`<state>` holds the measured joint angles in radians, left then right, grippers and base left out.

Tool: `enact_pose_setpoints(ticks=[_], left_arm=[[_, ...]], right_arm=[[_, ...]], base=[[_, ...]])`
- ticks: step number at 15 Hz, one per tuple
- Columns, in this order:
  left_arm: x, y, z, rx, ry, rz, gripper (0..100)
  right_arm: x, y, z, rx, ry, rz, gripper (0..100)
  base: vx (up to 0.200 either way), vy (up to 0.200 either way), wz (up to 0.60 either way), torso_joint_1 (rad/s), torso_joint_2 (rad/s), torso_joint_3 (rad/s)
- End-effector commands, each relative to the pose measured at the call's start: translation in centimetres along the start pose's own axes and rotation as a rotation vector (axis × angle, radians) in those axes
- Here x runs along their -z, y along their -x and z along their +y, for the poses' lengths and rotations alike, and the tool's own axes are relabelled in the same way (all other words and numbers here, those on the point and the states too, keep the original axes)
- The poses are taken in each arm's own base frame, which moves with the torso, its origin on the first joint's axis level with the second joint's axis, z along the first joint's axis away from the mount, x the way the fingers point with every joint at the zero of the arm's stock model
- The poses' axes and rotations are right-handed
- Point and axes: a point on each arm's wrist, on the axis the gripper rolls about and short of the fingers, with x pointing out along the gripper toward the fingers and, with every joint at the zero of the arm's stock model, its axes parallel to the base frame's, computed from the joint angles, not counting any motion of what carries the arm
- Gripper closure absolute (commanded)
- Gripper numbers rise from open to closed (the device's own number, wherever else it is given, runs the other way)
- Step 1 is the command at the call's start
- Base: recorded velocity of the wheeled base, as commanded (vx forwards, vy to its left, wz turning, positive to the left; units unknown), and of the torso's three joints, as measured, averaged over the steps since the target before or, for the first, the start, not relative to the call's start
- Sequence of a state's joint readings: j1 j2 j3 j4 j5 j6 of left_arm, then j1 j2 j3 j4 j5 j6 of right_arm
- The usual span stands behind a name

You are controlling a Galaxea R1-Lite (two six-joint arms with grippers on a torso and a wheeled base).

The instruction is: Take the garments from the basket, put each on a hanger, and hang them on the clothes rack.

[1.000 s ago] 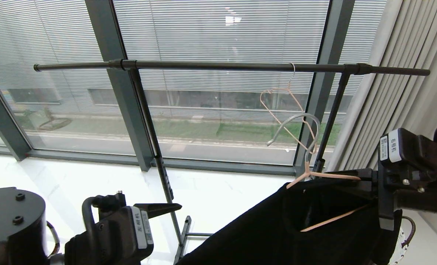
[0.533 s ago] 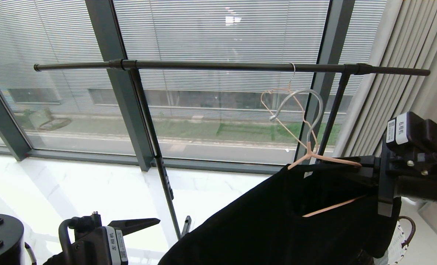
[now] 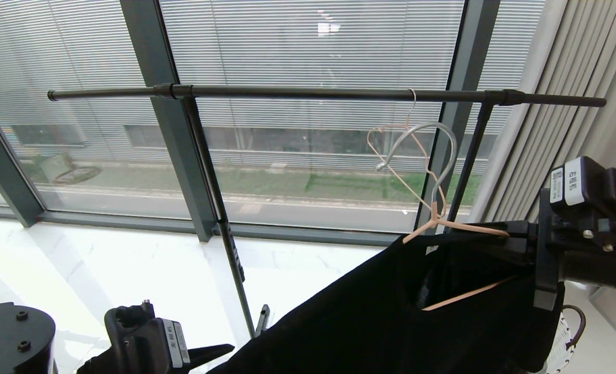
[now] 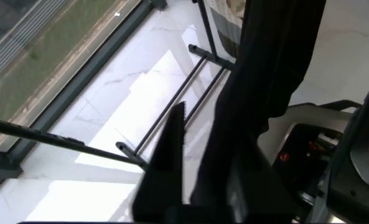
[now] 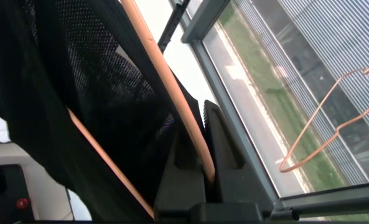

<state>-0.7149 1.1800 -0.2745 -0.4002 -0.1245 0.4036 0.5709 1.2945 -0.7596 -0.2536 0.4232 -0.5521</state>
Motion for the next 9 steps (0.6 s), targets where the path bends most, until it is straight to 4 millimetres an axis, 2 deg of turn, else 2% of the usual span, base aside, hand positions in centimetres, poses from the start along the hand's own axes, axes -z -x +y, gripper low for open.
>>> enact_pose_setpoints(ticks=[1,6,9], left_arm=[[0.7,0.0,0.3,-0.044,0.019,0.041,100],[3.5,1.0,3.2,-0.296,0.135,0.182,100],[3.3,1.1,3.2,-0.297,0.125,0.169,100]], right_arm=[[0.0,0.0,0.0,0.002,-0.012,-0.003,100],[-0.6,0.2,-0.9,0.156,-0.095,-0.031,100],[-0.6,0.2,-1.1,0.169,-0.113,-0.035,100]], base=[[0.000,0.000,0.00,0.000,0.00,0.000],[0.000,0.000,0.00,0.000,0.00,0.000],[0.000,0.000,0.00,0.000,0.00,0.000]])
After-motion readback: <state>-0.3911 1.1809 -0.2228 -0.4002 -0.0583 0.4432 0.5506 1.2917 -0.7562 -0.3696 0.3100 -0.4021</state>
